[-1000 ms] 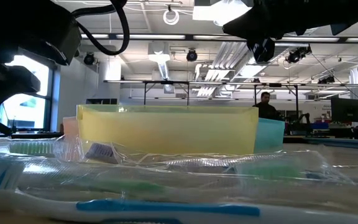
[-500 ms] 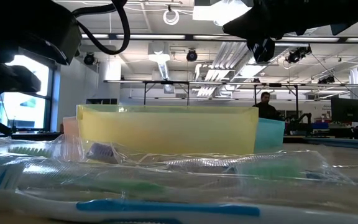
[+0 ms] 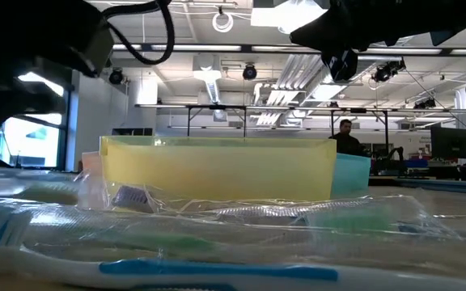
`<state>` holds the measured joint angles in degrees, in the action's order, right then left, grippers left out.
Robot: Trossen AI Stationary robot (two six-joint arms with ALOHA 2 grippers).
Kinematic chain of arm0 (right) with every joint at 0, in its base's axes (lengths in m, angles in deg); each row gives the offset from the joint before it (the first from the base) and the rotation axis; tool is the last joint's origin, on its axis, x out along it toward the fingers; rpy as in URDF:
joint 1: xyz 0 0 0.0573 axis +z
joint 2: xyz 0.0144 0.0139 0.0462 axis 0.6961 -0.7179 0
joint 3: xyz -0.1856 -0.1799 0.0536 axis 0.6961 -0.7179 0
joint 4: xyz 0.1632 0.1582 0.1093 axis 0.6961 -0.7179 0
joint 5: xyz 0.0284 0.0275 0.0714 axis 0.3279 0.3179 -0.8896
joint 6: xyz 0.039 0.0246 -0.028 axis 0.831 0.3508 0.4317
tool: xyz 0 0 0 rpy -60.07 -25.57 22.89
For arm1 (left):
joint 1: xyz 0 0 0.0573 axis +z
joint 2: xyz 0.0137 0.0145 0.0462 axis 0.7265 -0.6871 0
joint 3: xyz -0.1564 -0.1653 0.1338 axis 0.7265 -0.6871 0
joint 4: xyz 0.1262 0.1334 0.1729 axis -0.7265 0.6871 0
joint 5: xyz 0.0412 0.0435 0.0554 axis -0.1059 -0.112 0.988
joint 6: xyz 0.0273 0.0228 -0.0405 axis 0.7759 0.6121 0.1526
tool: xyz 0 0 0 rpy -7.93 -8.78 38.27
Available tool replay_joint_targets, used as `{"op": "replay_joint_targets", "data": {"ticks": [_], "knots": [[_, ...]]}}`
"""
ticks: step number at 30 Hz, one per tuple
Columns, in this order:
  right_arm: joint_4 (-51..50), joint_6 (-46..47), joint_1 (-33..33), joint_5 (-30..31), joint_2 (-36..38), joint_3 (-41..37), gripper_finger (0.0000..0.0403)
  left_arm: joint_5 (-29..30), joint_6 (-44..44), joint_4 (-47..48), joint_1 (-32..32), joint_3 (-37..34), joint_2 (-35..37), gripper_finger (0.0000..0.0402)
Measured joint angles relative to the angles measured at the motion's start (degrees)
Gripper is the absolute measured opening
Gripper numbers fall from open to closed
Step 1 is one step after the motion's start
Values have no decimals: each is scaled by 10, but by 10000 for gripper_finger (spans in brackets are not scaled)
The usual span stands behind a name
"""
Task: Pick & Place Toothbrushes
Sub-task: Put the green toothbrush into the green bin
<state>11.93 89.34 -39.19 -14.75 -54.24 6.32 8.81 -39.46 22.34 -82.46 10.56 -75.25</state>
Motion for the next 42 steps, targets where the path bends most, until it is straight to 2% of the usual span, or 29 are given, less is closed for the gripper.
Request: {"op": "replay_joint_targets", "data": {"ticks": [10,17,23,27,32,37,42], "knots": [[0,0,1,-1,0,0,4,1,61,19,57,0,47,11],[0,0,1,0,0,0,4,-95,75,24,122,0,115,11],[0,0,1,0,0,0,4,-108,98,20,175,0,191,11],[-1,0,1,0,0,0,4,-75,130,-10,205,0,245,12],[0,0,1,0,0,0,4,-8,222,-119,217,0,293,12],[5,0,1,0,0,0,4,14,317,-235,216,0,303,12],[5,29,1,-1,-1,0,4,54,383,-292,216,0,297,12]]}}
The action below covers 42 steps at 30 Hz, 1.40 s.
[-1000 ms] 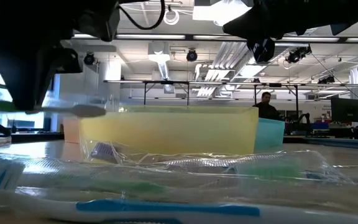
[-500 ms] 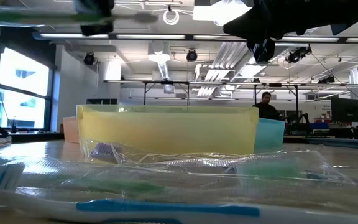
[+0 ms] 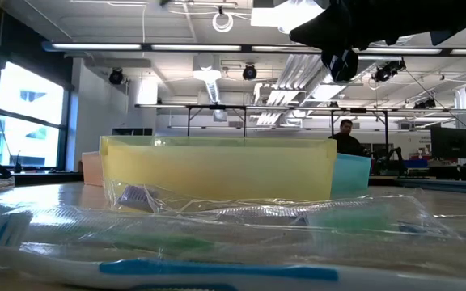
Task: Pick & Place Toothbrushes
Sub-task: Put the green toothbrush into the green bin
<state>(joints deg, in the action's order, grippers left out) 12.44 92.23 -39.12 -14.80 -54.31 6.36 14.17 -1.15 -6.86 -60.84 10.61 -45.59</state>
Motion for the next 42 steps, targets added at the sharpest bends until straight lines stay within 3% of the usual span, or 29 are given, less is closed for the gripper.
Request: {"op": "replay_joint_targets", "data": {"ticks": [5,16,20,25,32,36,42], "knots": [[29,3,0,-11,-20,0,4,53,54,-29,2,0,-9,12],[260,-107,24,-17,-125,1,11,29,55,-45,74,0,-33,12],[293,-151,35,-14,-147,1,47,-13,39,-51,98,0,-36,12],[306,-152,37,-6,-151,1,122,-39,36,-51,106,0,-37,12],[309,-152,36,3,-151,2,208,-41,42,-96,105,1,-55,12],[312,-152,37,1,-151,2,226,-48,57,-117,105,0,-70,12],[313,-152,37,1,-151,2,221,-57,61,-155,105,1,-85,12]]}}
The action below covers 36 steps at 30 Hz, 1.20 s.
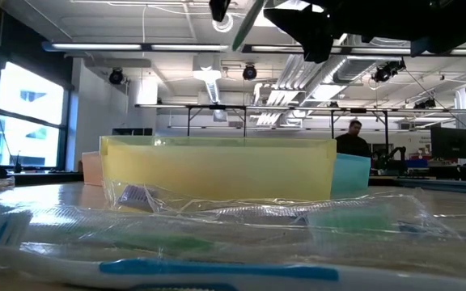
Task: Pick & Place Toothbrushes
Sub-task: Put the green toothbrush into the green bin
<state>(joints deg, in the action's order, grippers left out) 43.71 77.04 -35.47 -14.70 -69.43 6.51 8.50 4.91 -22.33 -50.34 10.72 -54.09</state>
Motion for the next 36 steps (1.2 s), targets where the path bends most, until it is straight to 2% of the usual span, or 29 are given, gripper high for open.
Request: {"op": "replay_joint_targets", "data": {"ticks": [24,36], "knots": [[-17,14,4,0,0,16,149,-1,10,-41,0,-1,-24,12],[-18,13,3,3,0,16,60,-4,10,-43,0,-1,-24,12]]}}
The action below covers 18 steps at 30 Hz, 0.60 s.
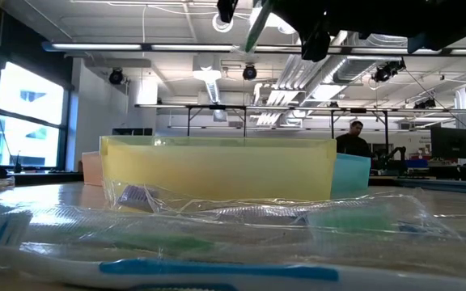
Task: Pick & Place Toothbrushes
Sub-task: Put the green toothbrush into the green bin
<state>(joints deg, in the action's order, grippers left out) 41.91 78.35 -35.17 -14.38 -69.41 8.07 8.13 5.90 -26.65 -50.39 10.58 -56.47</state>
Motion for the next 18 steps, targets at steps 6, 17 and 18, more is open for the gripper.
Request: {"op": "replay_joint_targets", "data": {"ticks": [6,17,18], "knots": [[0,-2,0,0,0,0,21,0,-2,1,0,0,0,12],[-3,-10,0,-1,0,0,19,2,-1,13,0,0,0,32],[-4,-10,0,-1,0,0,17,3,-1,13,0,0,0,36]]}}
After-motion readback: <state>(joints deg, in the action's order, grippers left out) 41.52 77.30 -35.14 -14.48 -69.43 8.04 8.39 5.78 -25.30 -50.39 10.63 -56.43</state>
